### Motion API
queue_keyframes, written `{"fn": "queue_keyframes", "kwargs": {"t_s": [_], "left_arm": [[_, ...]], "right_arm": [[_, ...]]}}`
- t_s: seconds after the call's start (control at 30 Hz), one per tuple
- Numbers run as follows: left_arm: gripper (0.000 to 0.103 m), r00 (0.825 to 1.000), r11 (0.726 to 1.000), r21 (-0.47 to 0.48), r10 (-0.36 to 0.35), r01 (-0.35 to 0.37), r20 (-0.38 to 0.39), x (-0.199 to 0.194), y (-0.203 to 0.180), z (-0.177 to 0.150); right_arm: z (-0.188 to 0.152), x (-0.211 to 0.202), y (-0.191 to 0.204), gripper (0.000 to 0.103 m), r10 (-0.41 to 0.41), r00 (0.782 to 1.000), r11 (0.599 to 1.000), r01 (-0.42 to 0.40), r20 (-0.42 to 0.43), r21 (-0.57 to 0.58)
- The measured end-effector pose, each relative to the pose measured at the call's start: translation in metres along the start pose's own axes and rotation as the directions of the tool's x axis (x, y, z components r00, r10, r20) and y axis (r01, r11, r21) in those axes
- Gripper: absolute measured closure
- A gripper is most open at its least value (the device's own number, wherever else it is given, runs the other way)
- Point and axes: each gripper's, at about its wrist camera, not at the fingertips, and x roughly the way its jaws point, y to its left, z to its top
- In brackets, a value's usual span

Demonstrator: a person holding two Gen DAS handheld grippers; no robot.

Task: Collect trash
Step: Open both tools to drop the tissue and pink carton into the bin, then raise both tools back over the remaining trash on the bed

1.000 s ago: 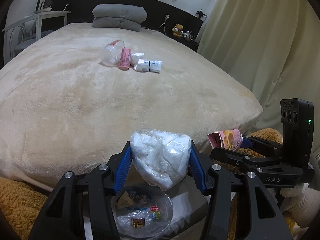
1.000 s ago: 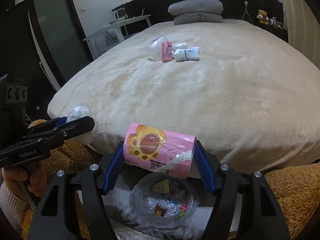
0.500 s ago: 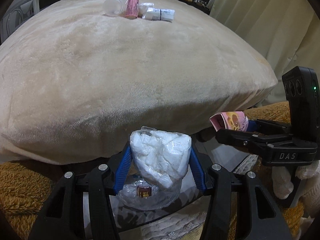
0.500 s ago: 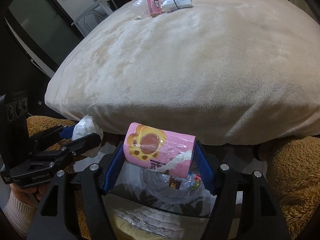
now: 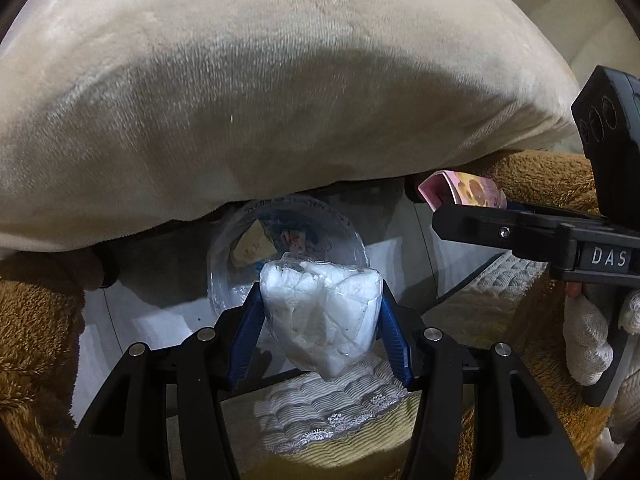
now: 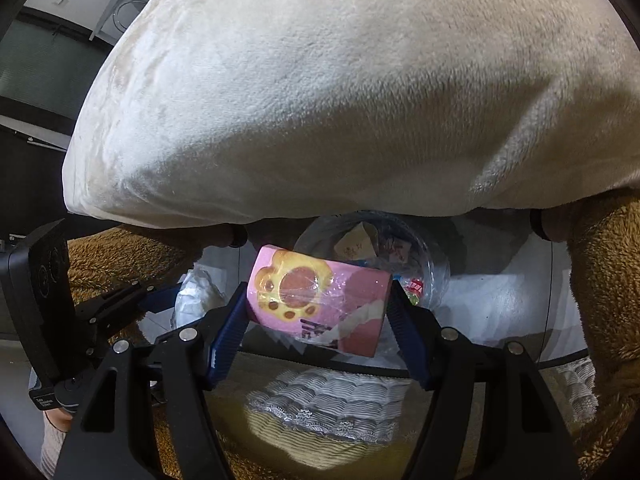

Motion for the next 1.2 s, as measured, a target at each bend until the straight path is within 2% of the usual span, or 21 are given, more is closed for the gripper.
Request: {"fn": "queue_keyframes", "kwargs": {"t_s": [0.07, 0.27, 0.33, 0.37, 0.43, 0.47, 0.57, 0.77, 0.93, 1.07, 1.2], "left_arm": [[0.050, 1.000, 1.000, -0.007, 0.027, -0.027, -0.015, 0.004, -0.001, 0.001], [0.049, 1.000, 1.000, -0.001, -0.006, 0.006, -0.019, 0.001, -0.004, -0.003], [0.043, 0.999, 1.000, 0.012, -0.007, 0.008, -0.040, 0.001, -0.006, -0.003], [0.032, 1.000, 1.000, 0.008, 0.006, -0.005, -0.026, -0.003, -0.005, -0.003], [0.023, 1.000, 1.000, -0.016, -0.002, 0.002, 0.004, -0.011, 0.000, -0.005], [0.023, 1.000, 1.000, -0.028, 0.003, -0.003, 0.018, -0.014, 0.003, -0.006], [0.023, 0.999, 0.999, -0.048, -0.004, 0.006, 0.044, -0.022, 0.007, -0.004], [0.023, 0.993, 1.000, -0.015, 0.004, -0.002, 0.121, -0.037, 0.000, 0.000], [0.023, 0.971, 1.000, 0.027, -0.009, 0.003, 0.237, -0.060, -0.005, -0.001], [0.023, 0.945, 0.998, 0.059, -0.047, 0.029, 0.323, -0.080, -0.004, 0.000], [0.023, 0.913, 0.997, 0.071, -0.067, 0.042, 0.403, -0.101, -0.001, 0.004]], "right_arm": [[0.002, 0.001, -0.002, 0.036, -0.026, 1.000, 1.000, 0.026, 0.001, 0.014], [0.001, 0.000, 0.002, 0.035, -0.001, 1.000, 1.000, 0.001, -0.004, 0.004], [0.004, 0.000, 0.000, 0.035, 0.037, 0.999, 0.999, -0.037, -0.020, 0.016], [0.004, -0.003, -0.002, 0.032, 0.039, 0.999, 0.999, -0.039, -0.004, 0.024], [0.003, -0.005, -0.007, 0.025, 0.063, 0.998, 0.997, -0.063, 0.015, 0.054], [0.003, -0.005, -0.009, 0.020, 0.075, 0.997, 0.995, -0.075, 0.010, 0.064], [0.005, -0.007, -0.010, 0.020, 0.071, 0.997, 0.995, -0.072, 0.017, 0.063], [0.006, -0.025, -0.005, 0.020, 0.081, 0.993, 0.996, -0.084, 0.086, 0.033], [-0.004, -0.057, 0.012, 0.020, 0.079, 0.975, 0.995, -0.063, 0.210, -0.081], [-0.008, -0.082, 0.025, 0.020, 0.084, 0.944, 0.984, -0.028, 0.320, -0.176], [-0.010, -0.104, 0.037, 0.020, 0.048, 0.898, 0.967, 0.068, 0.438, -0.246]]}}
